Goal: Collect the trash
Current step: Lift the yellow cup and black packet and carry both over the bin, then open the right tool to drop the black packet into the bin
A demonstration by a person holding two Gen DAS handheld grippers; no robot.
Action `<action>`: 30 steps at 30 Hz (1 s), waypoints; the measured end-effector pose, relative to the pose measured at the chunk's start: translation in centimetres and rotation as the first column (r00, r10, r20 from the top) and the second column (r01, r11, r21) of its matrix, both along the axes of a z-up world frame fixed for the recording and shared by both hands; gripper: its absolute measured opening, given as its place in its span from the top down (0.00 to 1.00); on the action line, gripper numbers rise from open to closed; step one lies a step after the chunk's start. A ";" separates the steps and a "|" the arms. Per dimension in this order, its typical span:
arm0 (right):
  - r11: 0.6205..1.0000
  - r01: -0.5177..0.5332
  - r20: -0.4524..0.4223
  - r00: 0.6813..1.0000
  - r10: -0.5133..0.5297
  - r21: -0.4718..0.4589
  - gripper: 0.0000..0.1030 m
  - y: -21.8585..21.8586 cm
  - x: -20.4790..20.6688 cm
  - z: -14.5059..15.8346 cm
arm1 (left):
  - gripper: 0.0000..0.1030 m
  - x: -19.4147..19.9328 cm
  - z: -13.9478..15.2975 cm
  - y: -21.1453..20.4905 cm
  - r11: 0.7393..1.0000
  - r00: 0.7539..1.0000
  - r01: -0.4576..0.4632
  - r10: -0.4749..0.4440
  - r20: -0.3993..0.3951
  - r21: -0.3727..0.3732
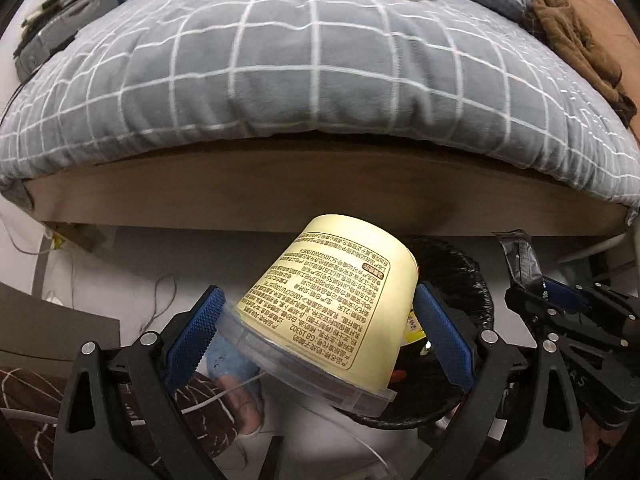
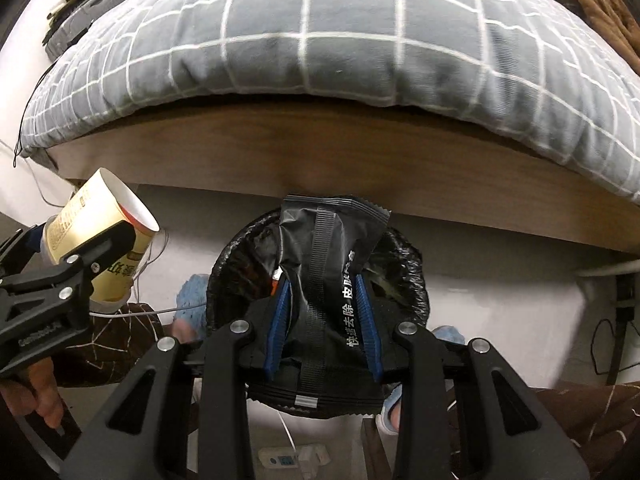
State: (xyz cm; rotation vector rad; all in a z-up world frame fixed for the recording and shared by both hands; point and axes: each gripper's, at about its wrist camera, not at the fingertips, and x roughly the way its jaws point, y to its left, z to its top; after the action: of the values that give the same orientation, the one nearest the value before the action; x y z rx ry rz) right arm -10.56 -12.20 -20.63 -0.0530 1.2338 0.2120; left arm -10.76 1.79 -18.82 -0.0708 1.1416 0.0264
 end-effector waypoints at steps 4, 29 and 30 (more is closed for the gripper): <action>1.000 -0.014 -0.002 1.000 0.014 -0.008 0.63 0.8 0.1 -0.7 | 0.10 -0.1 -0.3 0.9 1.000 1.000 -0.021 0.021 -0.005 0.005; 0.995 0.075 0.113 0.991 -0.066 -0.069 0.08 -3.6 -0.1 0.5 | 0.10 0.1 -0.2 -2.4 0.999 0.999 0.051 -0.051 -0.007 -0.005; 0.994 0.083 0.114 0.991 -0.075 -0.071 0.08 -4.0 -0.1 0.6 | 0.10 0.2 -0.3 -2.8 0.998 0.998 0.058 -0.058 -0.010 -0.012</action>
State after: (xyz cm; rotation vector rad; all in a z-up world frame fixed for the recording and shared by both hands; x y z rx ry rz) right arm -10.71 -16.20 -20.02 -0.0805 1.1300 0.0918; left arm -10.56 -1.05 -19.13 -0.0480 1.1542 -0.0313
